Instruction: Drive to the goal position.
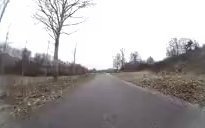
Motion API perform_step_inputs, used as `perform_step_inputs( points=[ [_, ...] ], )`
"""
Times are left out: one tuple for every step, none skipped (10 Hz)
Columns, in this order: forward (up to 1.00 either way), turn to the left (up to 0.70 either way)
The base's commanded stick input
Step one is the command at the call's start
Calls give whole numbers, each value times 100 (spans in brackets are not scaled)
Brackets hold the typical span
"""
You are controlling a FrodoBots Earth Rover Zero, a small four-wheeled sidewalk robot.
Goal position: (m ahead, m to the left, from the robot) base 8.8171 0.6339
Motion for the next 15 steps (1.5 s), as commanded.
perform_step_inputs(
  points=[
    [100, 0],
    [100, 0],
    [100, 0],
    [100, 0],
    [100, 0],
    [100, 0],
    [100, 0],
    [100, 0],
    [100, 0],
    [100, 0],
    [100, 0],
    [100, 0],
    [100, 0],
    [100, 0],
    [100, 0]
  ],
)
